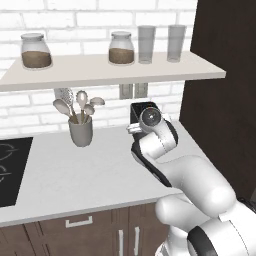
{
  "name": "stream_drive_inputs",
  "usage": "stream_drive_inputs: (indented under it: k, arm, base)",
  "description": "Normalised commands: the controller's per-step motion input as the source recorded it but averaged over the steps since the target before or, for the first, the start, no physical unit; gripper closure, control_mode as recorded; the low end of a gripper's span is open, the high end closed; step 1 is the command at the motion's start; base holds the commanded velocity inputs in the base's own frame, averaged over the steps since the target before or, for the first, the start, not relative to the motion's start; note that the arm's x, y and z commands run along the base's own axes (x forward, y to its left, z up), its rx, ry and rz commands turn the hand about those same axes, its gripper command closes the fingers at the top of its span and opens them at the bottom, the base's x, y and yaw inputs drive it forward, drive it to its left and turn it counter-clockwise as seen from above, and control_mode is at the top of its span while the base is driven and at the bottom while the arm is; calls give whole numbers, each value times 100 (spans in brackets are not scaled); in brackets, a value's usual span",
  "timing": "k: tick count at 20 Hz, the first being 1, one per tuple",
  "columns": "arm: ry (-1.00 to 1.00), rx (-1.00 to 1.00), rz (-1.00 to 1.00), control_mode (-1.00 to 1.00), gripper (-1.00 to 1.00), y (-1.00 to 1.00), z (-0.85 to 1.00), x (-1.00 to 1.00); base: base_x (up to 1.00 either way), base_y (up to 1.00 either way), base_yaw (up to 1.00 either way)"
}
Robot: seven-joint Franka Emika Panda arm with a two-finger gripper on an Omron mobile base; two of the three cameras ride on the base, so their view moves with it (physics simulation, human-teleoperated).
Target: Start the toaster. Once the lever pops up, take the bread to the plate on the dining counter.
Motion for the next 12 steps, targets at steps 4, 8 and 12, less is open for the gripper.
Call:
stream_drive_inputs:
  k: [4,8,12]
  arm:
    - [0,0,0,-100,-100,0,0,0]
    - [0,0,0,-100,-100,0,0,0]
    - [0,0,0,-100,-100,0,0,0]
  base:
    - [0,0,0]
    - [0,0,0]
    - [0,0,0]
